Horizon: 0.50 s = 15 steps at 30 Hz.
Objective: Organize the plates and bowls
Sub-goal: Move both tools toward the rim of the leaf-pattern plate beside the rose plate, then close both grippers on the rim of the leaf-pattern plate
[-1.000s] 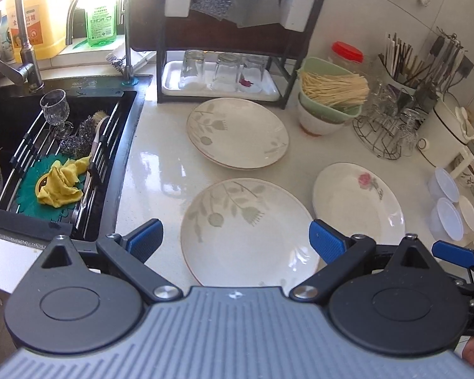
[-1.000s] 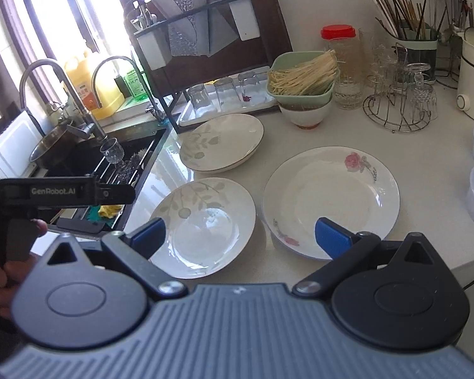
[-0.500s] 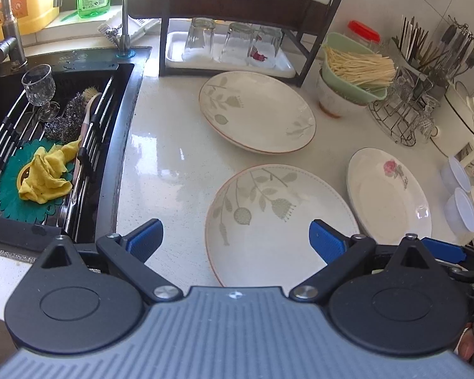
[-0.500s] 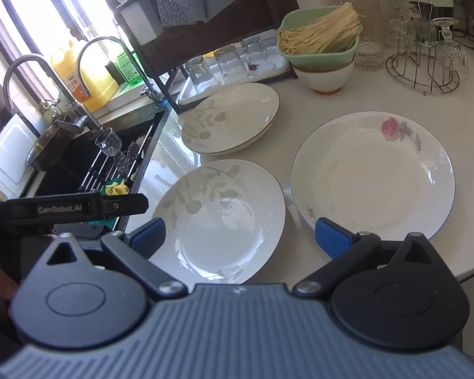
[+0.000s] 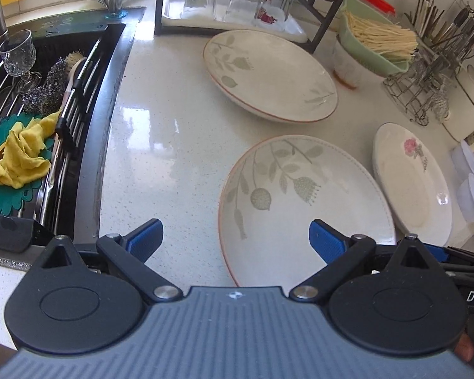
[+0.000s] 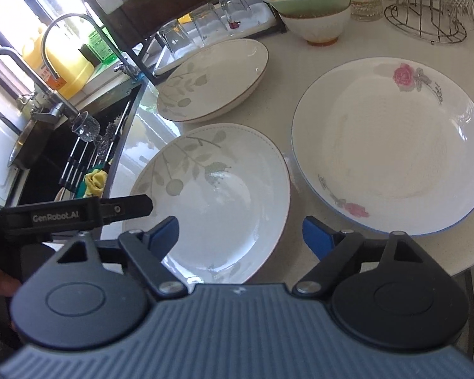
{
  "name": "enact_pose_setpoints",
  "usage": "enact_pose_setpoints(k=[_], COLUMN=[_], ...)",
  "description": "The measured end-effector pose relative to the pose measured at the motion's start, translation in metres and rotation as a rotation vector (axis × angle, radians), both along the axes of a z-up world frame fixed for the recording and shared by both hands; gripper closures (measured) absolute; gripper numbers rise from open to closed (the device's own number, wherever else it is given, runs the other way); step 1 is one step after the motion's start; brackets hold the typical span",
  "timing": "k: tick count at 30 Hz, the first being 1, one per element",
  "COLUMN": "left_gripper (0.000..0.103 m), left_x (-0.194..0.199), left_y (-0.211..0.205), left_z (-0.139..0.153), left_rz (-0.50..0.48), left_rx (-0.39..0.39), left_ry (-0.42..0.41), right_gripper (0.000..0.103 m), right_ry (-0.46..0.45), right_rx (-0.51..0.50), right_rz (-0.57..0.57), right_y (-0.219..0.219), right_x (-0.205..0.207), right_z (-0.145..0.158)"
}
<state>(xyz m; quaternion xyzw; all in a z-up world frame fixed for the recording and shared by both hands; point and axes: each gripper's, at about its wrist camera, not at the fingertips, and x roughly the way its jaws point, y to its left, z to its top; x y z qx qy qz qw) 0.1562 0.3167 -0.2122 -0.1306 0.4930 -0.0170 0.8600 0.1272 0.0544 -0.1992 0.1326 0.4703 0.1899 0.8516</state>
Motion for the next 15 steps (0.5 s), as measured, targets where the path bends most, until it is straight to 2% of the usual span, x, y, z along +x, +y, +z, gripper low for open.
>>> enact_pose_setpoints(k=[7, 10, 12, 13, 15], left_gripper=[0.007, 0.019, 0.031, 0.033, 0.051], left_x=[0.012, 0.016, 0.019, 0.019, 0.021], left_y=[0.004, 0.001, 0.001, 0.0, -0.002], left_z=[-0.012, -0.014, -0.018, -0.018, -0.019], left_rz=[0.02, -0.004, -0.01, -0.017, -0.028], left_rx=[-0.054, -0.05, -0.061, -0.056, -0.051], left_ry=[0.004, 0.012, 0.022, 0.007, -0.002], right_gripper=[0.054, 0.065, 0.07, 0.073, 0.074], right_ry=[0.012, 0.015, 0.015, 0.014, 0.018], right_rx=[-0.033, -0.046, -0.058, -0.063, -0.059], right_rz=[-0.06, -0.057, -0.06, -0.064, -0.071], right_y=[0.003, 0.006, 0.007, 0.007, 0.006], right_x=[0.011, 0.015, 0.017, 0.018, 0.019], right_z=[-0.015, -0.018, -0.019, -0.02, -0.023])
